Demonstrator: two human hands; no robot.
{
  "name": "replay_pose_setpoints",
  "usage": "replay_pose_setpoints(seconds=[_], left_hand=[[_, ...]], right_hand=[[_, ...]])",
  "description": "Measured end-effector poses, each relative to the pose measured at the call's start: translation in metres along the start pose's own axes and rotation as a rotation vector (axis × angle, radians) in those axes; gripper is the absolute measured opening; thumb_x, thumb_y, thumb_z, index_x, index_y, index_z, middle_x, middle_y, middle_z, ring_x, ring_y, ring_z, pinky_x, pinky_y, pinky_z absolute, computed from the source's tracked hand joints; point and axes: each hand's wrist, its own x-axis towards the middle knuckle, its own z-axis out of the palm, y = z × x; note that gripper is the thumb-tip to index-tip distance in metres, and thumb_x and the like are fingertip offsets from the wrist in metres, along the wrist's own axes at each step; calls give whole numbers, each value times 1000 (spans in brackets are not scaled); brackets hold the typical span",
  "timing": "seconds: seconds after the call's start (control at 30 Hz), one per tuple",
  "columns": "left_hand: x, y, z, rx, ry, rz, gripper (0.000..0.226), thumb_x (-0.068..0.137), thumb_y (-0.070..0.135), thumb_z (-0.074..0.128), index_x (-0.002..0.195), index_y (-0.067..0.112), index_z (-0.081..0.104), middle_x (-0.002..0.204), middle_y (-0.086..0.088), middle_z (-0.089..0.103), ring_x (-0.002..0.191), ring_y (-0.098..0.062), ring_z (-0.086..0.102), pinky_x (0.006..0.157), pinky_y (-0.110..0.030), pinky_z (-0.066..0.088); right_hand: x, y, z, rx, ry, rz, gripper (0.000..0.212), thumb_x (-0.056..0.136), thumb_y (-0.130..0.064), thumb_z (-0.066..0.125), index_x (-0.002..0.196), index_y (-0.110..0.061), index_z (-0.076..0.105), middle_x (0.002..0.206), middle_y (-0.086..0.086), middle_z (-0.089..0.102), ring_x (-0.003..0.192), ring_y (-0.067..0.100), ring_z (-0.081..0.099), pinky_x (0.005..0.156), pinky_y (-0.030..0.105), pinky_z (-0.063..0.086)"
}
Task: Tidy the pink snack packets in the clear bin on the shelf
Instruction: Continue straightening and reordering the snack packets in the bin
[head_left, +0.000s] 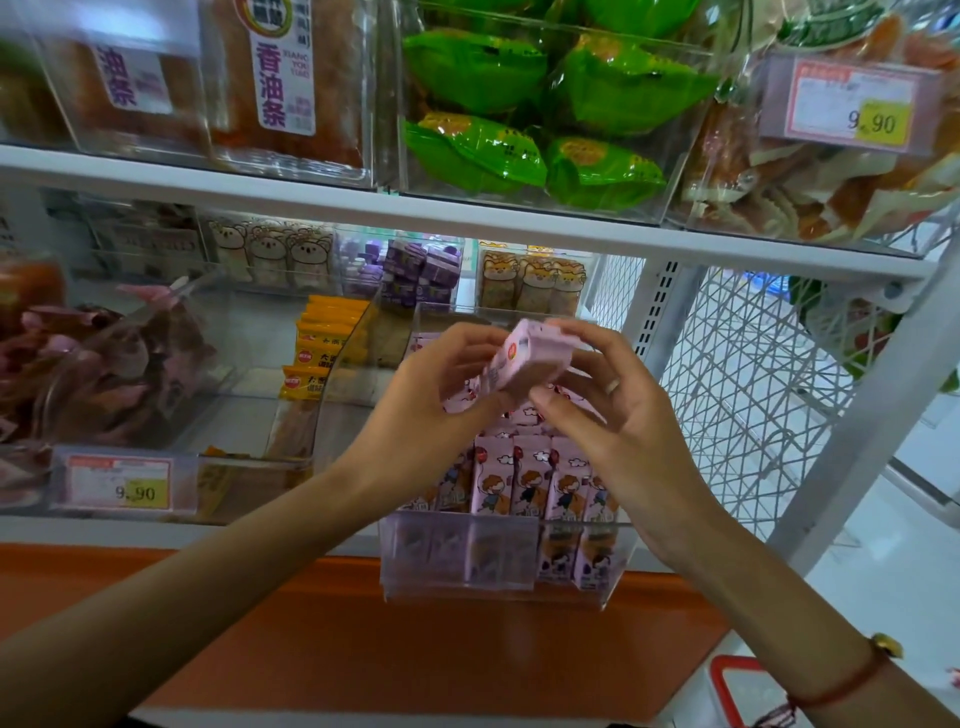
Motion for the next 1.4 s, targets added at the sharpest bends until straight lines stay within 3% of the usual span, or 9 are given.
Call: replay_pose_setpoints(seconds=[0.13,0.33,0.5,0.7,0.93,1.1,1.23,1.3,1.4], left_hand=[[2,4,2,-149,141,-129,38,77,30,71,110,25,52,104,9,65,83,2,68,60,-10,52],[3,5,1,-217,130,-226,69,68,49,71,129,30,44,120,16,59,98,3,65,76,-20,56],[5,6,-8,-401,179,-251,51,85,23,65,132,32,47,122,-2,63,95,-11,70,77,-23,57],[3,11,-3,-338,83,-246,34,89,23,61,123,27,58,112,-3,65,92,-10,70,71,-16,54],[3,14,2,-294,73,-261,30,85,19,66,112,16,54,105,4,70,88,-9,70,68,-14,53],[5,17,-6,-245,21,-213,44,78,22,69,117,30,50,96,11,71,88,-6,70,66,-12,53],[11,17,-18,-157,144,-96,28,82,18,66,108,29,60,98,9,72,91,-4,69,72,-13,53],[15,12,-20,-136,258,-53,26,84,14,66,104,30,59,95,10,72,89,-2,69,70,-11,52],[26,3,-16,1,261,-39,31,84,12,67,106,28,54,102,10,67,93,-2,68,73,-13,54]], right_hand=[[-2,0,4,-183,22,28,77,66,-44,73,132,-36,36,128,-15,55,113,-2,54,95,33,51],[-1,0,4,-132,19,61,32,77,-45,60,107,-37,51,107,-15,62,88,-4,63,66,9,50],[1,6,-3,-9,-58,242,28,93,-35,49,116,-25,61,100,-2,68,90,16,66,84,30,55],[-1,1,-5,109,-38,237,59,62,-52,67,113,-24,61,104,-4,68,89,12,69,67,28,57],[-4,1,-15,-42,-42,149,53,71,-46,60,118,-24,62,93,-10,71,79,2,68,62,11,49],[-3,4,-19,-131,71,67,46,70,-49,64,111,-30,62,99,-9,71,90,5,68,74,20,55],[-6,12,-22,-335,205,26,46,78,-36,70,118,-26,51,105,-14,59,93,-2,59,76,15,52],[-11,15,-17,-516,159,-70,32,85,-23,66,112,-24,48,99,-16,55,89,-4,56,72,12,50],[-19,18,-7,-760,-38,-145,30,93,-35,48,121,-27,42,114,-15,50,97,-8,50,83,9,41]])
